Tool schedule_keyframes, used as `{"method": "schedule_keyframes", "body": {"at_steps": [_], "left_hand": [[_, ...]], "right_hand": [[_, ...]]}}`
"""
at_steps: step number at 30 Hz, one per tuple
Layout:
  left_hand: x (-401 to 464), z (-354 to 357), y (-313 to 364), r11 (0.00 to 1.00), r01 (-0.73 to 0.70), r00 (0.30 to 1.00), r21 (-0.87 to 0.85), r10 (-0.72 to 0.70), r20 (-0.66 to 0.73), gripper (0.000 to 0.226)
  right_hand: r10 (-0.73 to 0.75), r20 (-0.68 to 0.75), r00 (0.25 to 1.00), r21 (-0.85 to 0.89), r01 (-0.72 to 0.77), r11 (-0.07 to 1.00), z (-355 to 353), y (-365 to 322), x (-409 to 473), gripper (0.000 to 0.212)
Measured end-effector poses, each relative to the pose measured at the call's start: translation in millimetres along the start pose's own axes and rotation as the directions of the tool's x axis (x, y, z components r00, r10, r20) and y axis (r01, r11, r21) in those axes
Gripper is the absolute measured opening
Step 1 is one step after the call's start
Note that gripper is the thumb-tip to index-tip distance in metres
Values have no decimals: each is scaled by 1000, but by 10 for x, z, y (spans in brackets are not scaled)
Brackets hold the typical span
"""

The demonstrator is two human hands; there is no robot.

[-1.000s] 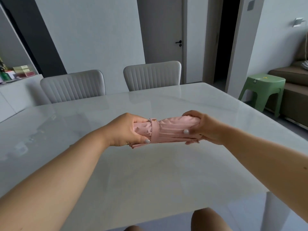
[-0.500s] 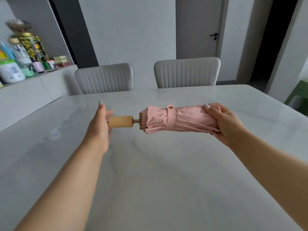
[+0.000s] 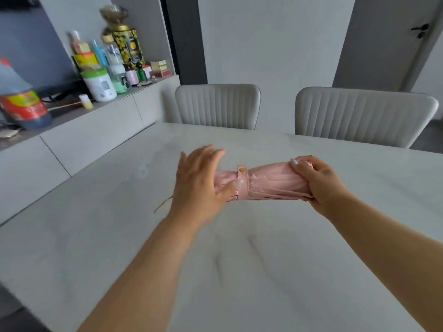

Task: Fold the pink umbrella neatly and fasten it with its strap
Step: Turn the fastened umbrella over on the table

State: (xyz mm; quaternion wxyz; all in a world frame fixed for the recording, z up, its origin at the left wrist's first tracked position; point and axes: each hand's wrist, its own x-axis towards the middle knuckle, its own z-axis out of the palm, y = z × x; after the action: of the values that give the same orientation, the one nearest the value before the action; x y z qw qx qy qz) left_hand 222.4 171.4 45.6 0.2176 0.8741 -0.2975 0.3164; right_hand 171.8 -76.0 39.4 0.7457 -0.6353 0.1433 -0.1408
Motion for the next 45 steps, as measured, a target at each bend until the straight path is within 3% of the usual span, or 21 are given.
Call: {"method": "schedule_keyframes", "body": {"at_steps": [2, 5, 8, 12, 15, 17, 22, 26, 30, 38, 45], "left_hand": [[28, -88, 4, 992, -116, 973, 58, 102, 206, 79], [31, -249, -149, 935, -138, 945, 327, 25, 327, 96], [16, -448, -490, 898, -33, 952, 439, -105, 286, 97], [-69, -793, -1025, 897, 86, 944, 433, -212, 252, 82], [-197, -1038, -1407, 863, 159, 919, 479, -307, 248, 72], [-278, -1189, -1639, 829, 230, 878, 510, -403, 260, 71], [-451, -1460, -2250, 707, 430, 745, 562, -629, 221, 68], [-577, -1501, -2806, 616, 581, 660, 532, -739, 135, 71], [-655, -1480, -3301, 576, 634, 624, 516, -775, 98, 68], [-816, -1390, -4029, 563, 629, 661, 537, -750, 12, 54], [-1066, -1026, -4214, 462, 675, 590, 575, -807, -44, 64]], "right_hand": [[32, 69, 997, -25, -31, 999, 306, -116, 82, 6], [86, 156, 984, -53, -79, 995, 814, -285, 180, 6], [132, 239, 962, -105, -109, 988, 1342, -396, 256, 9], [180, 360, 916, -168, -126, 978, 2071, -386, 332, 10], [227, 420, 879, -202, -153, 967, 2619, -252, 382, 29], [262, 447, 856, -225, -175, 958, 2968, -134, 400, 45], [365, 498, 787, -213, -297, 931, 3760, 104, 415, 36], [428, 563, 707, -160, -415, 896, 4280, 322, 504, 53], [426, 604, 673, -112, -458, 882, 4724, 583, 630, 54], [453, 614, 646, -146, -472, 870, 5403, 1042, 813, 46], [455, 661, 597, -209, -436, 876, 5676, 1262, 949, 59]]}}
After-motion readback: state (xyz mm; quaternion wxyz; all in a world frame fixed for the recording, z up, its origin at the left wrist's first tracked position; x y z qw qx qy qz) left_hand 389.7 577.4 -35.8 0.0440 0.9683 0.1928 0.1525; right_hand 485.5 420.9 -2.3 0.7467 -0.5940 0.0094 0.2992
